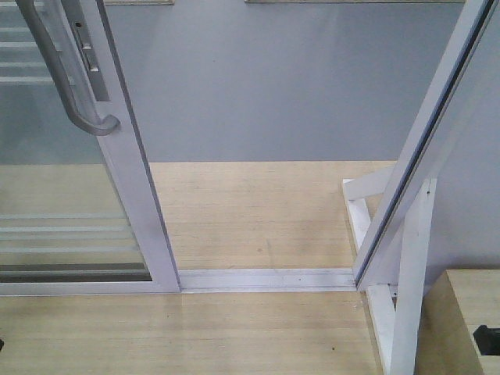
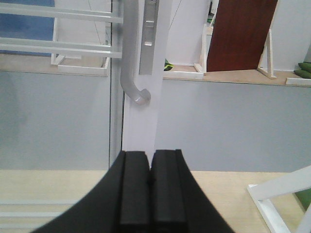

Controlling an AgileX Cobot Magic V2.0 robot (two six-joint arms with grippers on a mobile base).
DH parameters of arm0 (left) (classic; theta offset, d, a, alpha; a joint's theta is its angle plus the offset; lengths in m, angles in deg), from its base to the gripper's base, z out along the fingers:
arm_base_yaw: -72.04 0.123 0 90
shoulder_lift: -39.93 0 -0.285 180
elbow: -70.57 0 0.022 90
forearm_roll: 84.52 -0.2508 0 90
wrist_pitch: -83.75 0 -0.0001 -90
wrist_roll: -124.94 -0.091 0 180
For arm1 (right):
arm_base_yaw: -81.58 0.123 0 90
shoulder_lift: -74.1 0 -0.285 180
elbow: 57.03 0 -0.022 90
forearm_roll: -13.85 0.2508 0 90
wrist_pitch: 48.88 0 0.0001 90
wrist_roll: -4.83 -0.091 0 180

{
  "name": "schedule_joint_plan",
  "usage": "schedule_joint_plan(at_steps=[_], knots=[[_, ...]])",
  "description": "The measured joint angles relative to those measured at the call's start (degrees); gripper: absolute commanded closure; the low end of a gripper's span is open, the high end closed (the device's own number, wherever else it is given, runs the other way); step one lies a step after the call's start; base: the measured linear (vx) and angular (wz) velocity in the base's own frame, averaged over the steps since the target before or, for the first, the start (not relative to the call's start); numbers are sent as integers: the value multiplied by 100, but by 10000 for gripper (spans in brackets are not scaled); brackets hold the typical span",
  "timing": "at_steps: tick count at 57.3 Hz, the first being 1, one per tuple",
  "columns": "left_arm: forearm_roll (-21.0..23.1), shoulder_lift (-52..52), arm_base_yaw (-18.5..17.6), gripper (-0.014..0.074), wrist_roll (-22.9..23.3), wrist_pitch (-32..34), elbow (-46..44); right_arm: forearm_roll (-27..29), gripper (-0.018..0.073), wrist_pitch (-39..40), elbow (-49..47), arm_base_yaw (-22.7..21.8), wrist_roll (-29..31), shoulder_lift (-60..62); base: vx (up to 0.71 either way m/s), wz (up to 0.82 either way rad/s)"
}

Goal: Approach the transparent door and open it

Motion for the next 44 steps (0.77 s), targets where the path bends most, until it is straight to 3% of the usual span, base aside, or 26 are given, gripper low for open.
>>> schedule_joint_plan(at_steps=[44], knots=[[0,0,0,600,-2,0,0,-6,561,31,0,0,0,0,0,0]])
